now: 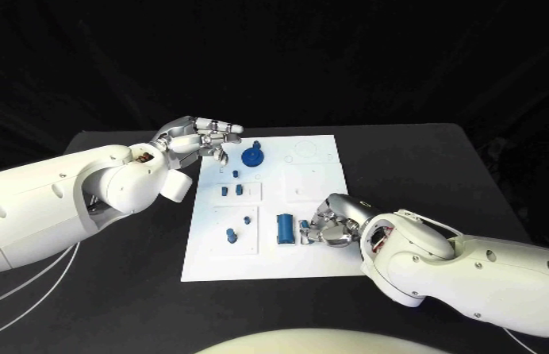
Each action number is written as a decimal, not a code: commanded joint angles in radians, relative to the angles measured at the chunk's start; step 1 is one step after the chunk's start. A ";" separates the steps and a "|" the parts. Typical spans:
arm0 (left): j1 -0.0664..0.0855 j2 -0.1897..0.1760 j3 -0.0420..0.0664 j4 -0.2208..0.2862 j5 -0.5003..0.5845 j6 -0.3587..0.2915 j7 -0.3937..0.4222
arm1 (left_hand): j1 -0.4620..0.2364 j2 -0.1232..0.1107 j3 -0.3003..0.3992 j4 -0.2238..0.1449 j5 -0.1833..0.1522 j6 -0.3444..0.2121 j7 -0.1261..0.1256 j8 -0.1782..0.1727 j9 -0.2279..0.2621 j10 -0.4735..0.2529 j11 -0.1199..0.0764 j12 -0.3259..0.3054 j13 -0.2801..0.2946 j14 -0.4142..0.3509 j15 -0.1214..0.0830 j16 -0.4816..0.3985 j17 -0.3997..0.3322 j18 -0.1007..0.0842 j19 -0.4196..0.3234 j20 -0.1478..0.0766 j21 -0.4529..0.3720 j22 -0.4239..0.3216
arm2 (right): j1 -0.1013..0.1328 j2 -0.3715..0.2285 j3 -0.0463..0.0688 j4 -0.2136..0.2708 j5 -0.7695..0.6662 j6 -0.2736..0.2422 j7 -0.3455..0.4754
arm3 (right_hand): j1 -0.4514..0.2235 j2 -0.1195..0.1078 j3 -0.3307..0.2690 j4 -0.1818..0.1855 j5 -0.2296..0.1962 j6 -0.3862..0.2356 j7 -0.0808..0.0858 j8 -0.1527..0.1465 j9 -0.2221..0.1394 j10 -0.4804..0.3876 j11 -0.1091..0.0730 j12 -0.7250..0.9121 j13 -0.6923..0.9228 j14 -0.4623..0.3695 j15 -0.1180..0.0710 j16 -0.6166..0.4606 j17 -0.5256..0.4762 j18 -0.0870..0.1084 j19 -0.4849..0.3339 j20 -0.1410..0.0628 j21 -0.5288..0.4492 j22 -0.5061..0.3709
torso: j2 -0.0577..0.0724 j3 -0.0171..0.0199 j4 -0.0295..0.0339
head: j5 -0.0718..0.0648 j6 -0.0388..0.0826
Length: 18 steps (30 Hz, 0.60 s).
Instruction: Assemble the parts on the task board
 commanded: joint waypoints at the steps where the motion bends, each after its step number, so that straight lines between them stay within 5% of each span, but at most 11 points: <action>1: 0.000 0.002 0.000 0.004 0.003 0.021 0.004 | -0.009 0.000 0.007 -0.002 0.000 -0.006 -0.002 0.007 -0.002 -0.009 -0.001 0.007 -0.001 -0.007 0.001 -0.004 -0.002 0.008 -0.003 0.003 -0.006 -0.001 | -0.001 0.006 0.000 -0.007 0.028 0.029 0.000 | -0.010 -0.002 -0.002 0.006 0.007 0.009 -0.003 0.004 0.000 0.017 -0.003 0.006 0.126 0.100 -0.009 0.005 0.246 -0.019 0.087 -0.005 0.003 0.230 | 0.000 -0.0004 -0.0008 | 0.000 0.000; 11: 0.000 0.001 0.000 0.003 0.003 0.025 0.000 | -0.009 0.001 0.009 -0.004 0.000 -0.007 -0.002 0.008 -0.002 -0.010 0.000 0.008 -0.001 -0.008 0.001 -0.004 -0.003 0.008 -0.003 0.003 -0.006 -0.001 | -0.004 0.022 0.000 -0.019 0.038 0.028 0.002 | -0.014 -0.003 -0.006 0.009 0.008 0.009 -0.003 0.004 0.000 0.015 -0.004 0.002 0.124 0.100 -0.009 0.005 0.245 -0.018 0.087 -0.005 -0.002 0.229 | 0.000 -0.0003 -0.0001 | 0.003 -0.001; 18: 0.000 0.002 0.000 0.003 0.003 0.026 0.000 | -0.009 0.001 0.010 -0.005 0.001 -0.008 -0.001 0.008 -0.002 -0.012 0.000 0.008 -0.001 -0.008 0.001 -0.004 -0.003 0.008 -0.004 0.003 -0.006 -0.001 | -0.005 0.024 0.000 -0.020 0.037 0.021 0.003 | -0.100 -0.023 -0.083 0.075 -0.030 0.013 0.000 0.008 -0.002 0.015 0.000 0.002 0.126 0.100 -0.007 0.005 0.245 -0.018 0.086 -0.005 -0.003 0.229 | -0.001 -0.0002 -0.0007 | 0.001 0.002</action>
